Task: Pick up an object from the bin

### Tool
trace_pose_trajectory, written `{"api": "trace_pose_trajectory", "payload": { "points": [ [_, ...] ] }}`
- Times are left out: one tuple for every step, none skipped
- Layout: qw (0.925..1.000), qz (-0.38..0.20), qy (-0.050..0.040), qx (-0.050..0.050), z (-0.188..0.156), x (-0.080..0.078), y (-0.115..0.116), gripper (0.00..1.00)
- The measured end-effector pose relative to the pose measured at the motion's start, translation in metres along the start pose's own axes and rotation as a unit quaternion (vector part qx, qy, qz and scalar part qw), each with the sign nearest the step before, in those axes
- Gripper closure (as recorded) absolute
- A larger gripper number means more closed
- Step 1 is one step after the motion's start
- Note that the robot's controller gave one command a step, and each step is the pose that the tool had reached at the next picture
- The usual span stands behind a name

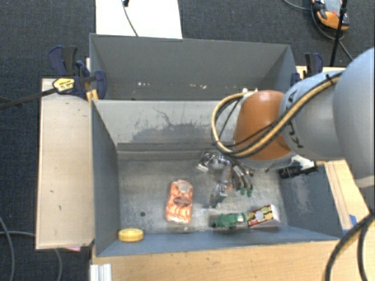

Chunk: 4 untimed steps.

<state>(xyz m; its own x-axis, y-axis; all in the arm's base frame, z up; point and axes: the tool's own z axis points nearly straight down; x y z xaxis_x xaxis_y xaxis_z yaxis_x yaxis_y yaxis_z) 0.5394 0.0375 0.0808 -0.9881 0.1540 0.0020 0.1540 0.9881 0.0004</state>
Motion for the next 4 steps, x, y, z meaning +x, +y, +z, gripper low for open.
{"api": "trace_pose_trajectory", "payload": {
  "points": [
    [1.0,0.0,0.0,0.0,0.0,0.0,0.0,0.0],
    [0.9998,-0.019,-0.0023,0.001,0.005,0.017,0.032,0.0],
    [0.9995,-0.031,-0.003,0.0,0.008,0.044,0.094,0.0],
    [0.9942,-0.107,-0.0024,0.0,0.006,-0.003,0.126,1.0]
  ]
}}
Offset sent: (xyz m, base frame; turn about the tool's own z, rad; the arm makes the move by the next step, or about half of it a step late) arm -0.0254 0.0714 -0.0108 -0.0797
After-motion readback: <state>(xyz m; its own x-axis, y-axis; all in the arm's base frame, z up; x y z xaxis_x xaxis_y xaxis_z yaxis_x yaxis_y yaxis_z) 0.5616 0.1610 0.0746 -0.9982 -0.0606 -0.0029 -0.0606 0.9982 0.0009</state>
